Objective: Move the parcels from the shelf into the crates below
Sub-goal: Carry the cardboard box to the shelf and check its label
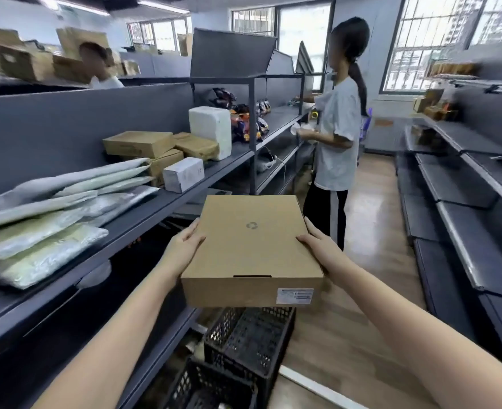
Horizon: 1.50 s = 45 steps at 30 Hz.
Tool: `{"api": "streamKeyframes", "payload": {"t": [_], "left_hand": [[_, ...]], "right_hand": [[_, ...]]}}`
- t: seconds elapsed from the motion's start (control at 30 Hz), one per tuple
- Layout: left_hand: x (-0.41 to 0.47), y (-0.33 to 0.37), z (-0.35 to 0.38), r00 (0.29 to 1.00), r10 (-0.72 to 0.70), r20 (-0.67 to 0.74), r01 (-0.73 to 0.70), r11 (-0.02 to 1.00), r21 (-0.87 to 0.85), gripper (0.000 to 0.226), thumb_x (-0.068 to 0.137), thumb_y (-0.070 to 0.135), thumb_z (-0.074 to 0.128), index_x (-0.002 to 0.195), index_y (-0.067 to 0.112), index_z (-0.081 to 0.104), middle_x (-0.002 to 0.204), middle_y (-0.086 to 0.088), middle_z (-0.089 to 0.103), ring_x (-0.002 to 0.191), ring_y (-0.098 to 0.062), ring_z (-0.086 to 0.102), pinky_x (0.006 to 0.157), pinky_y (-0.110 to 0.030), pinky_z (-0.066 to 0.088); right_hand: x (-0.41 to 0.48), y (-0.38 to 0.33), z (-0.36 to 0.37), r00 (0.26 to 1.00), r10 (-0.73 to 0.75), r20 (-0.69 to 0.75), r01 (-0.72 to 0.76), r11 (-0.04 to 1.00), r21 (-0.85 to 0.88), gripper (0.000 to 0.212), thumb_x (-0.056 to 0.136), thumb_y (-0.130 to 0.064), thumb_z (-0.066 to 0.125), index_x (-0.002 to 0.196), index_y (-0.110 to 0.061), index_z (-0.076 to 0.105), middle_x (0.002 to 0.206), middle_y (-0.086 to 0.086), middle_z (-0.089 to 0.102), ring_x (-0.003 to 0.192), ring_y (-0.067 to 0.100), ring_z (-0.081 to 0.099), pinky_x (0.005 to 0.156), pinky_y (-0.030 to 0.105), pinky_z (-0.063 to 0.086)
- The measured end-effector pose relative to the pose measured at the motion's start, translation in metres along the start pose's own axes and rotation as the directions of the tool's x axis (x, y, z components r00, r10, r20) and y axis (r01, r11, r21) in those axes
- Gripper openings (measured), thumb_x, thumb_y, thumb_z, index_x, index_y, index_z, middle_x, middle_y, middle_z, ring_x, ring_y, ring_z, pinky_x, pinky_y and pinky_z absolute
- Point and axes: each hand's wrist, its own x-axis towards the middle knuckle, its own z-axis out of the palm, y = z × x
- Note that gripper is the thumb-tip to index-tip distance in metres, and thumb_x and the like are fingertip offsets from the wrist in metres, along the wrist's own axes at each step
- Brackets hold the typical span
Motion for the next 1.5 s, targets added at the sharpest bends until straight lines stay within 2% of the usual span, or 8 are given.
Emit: {"api": "streamKeyframes", "payload": {"t": [0.13,0.33,0.67,0.77,1.0,1.13,1.27,1.5], "left_hand": [[0.056,0.007,0.001,0.998,-0.020,-0.053,0.019,1.000,-0.016,0.047,0.097,0.027,0.049,0.143,0.034,0.038,0.124,0.003,0.059,0.089,-0.010,0.061,0.063,-0.019,0.044],[0.130,0.030,-0.008,0.991,-0.005,-0.136,0.007,1.000,0.017,0.048,0.097,0.032,0.048,0.143,0.036,0.037,0.138,0.004,0.050,0.109,-0.017,0.056,0.086,-0.028,0.044],[0.177,0.045,-0.038,0.935,0.008,-0.355,-0.005,1.000,0.011,0.043,0.097,0.027,0.047,0.139,0.038,0.041,0.127,0.010,0.054,0.107,-0.009,0.054,0.076,-0.018,0.042],[0.187,0.045,-0.040,0.912,-0.005,-0.410,0.001,1.000,-0.011,0.042,0.096,0.027,0.047,0.135,0.044,0.044,0.125,0.011,0.059,0.104,-0.007,0.059,0.077,-0.021,0.044],[0.205,0.058,-0.017,0.813,-0.027,-0.581,0.003,0.999,-0.043,0.039,0.098,0.025,0.045,0.131,0.045,0.045,0.095,0.025,0.059,0.080,0.008,0.055,0.057,-0.008,0.043],[0.213,0.069,0.004,0.759,-0.033,-0.650,0.008,0.999,-0.042,0.038,0.099,0.024,0.042,0.130,0.047,0.042,0.095,0.022,0.059,0.078,0.006,0.055,0.053,-0.006,0.043],[0.213,0.065,0.018,0.711,-0.036,-0.702,0.008,0.999,-0.043,0.044,0.099,0.026,0.042,0.139,0.045,0.038,0.109,0.021,0.060,0.090,0.004,0.058,0.069,-0.017,0.043],[0.188,0.058,0.034,0.609,-0.043,-0.792,0.027,0.999,-0.034,0.042,0.100,0.026,0.041,0.141,0.035,0.039,0.132,0.014,0.048,0.107,-0.005,0.051,0.072,-0.012,0.039]], "right_hand": [[0.077,-0.011,0.008,0.999,-0.010,0.046,0.013,0.998,-0.058,0.056,0.096,-0.020,0.046,0.146,-0.037,0.026,0.130,-0.006,0.053,0.100,0.013,0.058,0.084,0.026,0.047],[0.179,-0.044,0.023,0.991,-0.029,0.130,0.040,0.996,-0.085,0.057,0.095,-0.024,0.047,0.146,-0.041,0.026,0.134,-0.008,0.050,0.106,0.016,0.058,0.087,0.030,0.048],[0.294,-0.072,0.079,0.924,-0.087,0.373,0.127,0.988,-0.086,0.058,0.089,-0.030,0.052,0.142,-0.045,0.033,0.138,-0.011,0.051,0.116,0.017,0.056,0.107,0.040,0.040],[0.322,-0.083,0.093,0.891,-0.111,0.440,0.171,0.980,-0.098,0.055,0.094,-0.028,0.050,0.144,-0.039,0.031,0.137,-0.015,0.045,0.117,0.013,0.052,0.103,0.032,0.040],[0.385,-0.102,0.103,0.797,-0.135,0.589,0.241,0.965,-0.105,0.058,0.092,-0.031,0.051,0.145,-0.039,0.030,0.140,-0.008,0.048,0.120,0.018,0.051,0.108,0.040,0.038],[0.408,-0.113,0.094,0.709,-0.153,0.688,0.266,0.962,-0.060,0.048,0.095,-0.026,0.047,0.136,-0.049,0.037,0.125,-0.015,0.056,0.111,0.013,0.055,0.092,0.029,0.045],[0.422,-0.111,0.090,0.629,-0.155,0.762,0.265,0.964,-0.022,0.050,0.097,-0.023,0.045,0.140,-0.045,0.033,0.119,-0.019,0.057,0.111,0.011,0.056,0.091,0.028,0.046],[0.422,-0.104,0.096,0.525,-0.129,0.842,0.263,0.965,-0.017,0.042,0.099,-0.023,0.043,0.133,-0.046,0.037,0.114,-0.014,0.059,0.106,0.012,0.057,0.086,0.026,0.046]]}}
